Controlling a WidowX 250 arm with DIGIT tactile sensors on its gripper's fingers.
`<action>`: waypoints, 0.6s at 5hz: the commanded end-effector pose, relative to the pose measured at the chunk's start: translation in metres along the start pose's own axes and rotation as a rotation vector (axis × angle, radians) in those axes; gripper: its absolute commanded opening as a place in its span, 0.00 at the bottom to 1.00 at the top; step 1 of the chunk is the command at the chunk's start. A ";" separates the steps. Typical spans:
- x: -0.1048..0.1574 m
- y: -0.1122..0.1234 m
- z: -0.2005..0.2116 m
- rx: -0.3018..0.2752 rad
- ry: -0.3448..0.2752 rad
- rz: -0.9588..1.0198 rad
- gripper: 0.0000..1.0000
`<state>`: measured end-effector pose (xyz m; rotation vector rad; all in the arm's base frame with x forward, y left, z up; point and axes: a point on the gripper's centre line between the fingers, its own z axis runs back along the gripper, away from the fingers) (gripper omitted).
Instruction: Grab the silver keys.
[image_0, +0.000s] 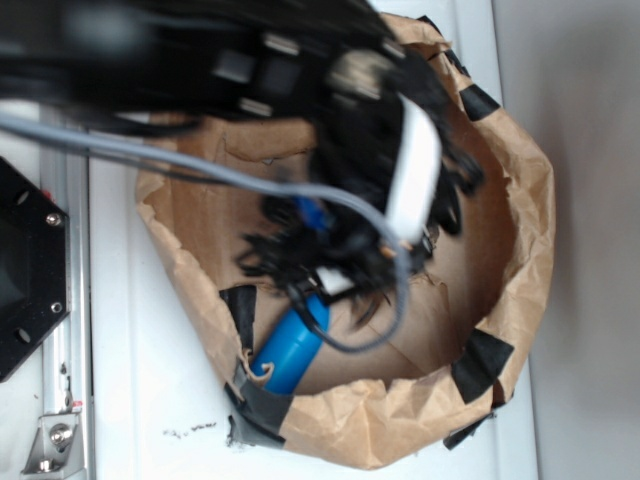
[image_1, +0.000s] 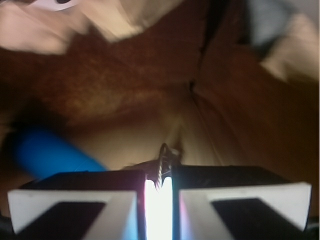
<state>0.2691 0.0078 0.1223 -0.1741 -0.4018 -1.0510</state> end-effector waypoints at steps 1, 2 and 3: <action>0.003 -0.036 0.092 0.229 0.158 0.456 0.00; 0.013 -0.032 0.065 0.181 0.214 0.611 0.00; 0.019 -0.025 0.055 0.158 0.219 0.632 0.00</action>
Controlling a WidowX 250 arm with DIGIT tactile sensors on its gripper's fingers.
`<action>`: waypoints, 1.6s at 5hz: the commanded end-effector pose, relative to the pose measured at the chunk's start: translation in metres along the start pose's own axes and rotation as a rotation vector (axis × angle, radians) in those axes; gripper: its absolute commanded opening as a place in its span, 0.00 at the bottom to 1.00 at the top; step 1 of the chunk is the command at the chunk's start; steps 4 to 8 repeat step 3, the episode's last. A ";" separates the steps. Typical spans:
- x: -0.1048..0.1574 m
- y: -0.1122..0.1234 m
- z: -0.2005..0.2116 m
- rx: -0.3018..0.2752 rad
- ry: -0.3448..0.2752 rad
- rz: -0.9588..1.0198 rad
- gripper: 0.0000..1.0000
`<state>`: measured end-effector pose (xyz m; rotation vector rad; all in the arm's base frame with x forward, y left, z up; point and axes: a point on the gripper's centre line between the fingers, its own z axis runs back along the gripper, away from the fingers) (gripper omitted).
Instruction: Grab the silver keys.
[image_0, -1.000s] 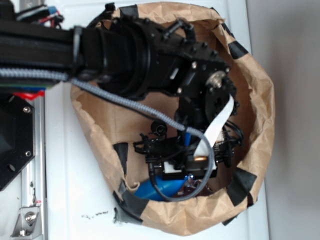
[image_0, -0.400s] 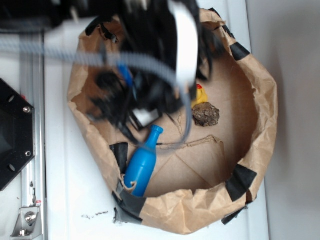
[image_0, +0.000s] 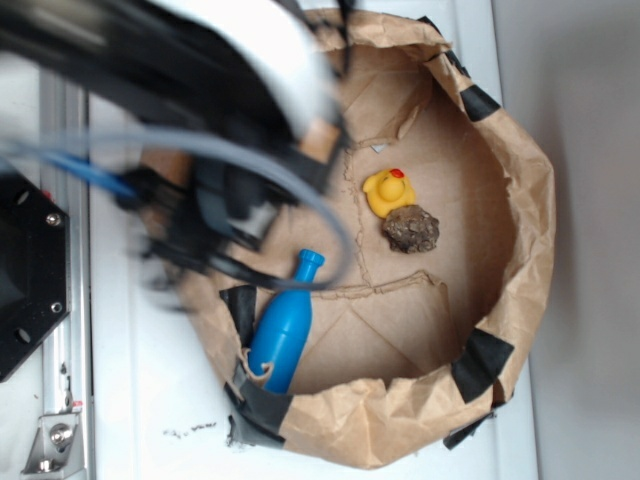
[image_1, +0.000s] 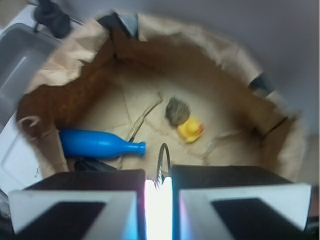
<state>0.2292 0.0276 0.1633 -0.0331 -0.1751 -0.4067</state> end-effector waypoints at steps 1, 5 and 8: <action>0.033 -0.027 0.003 0.019 0.000 0.031 0.00; 0.040 -0.025 -0.010 0.052 0.023 0.082 0.00; 0.040 -0.025 -0.010 0.052 0.023 0.082 0.00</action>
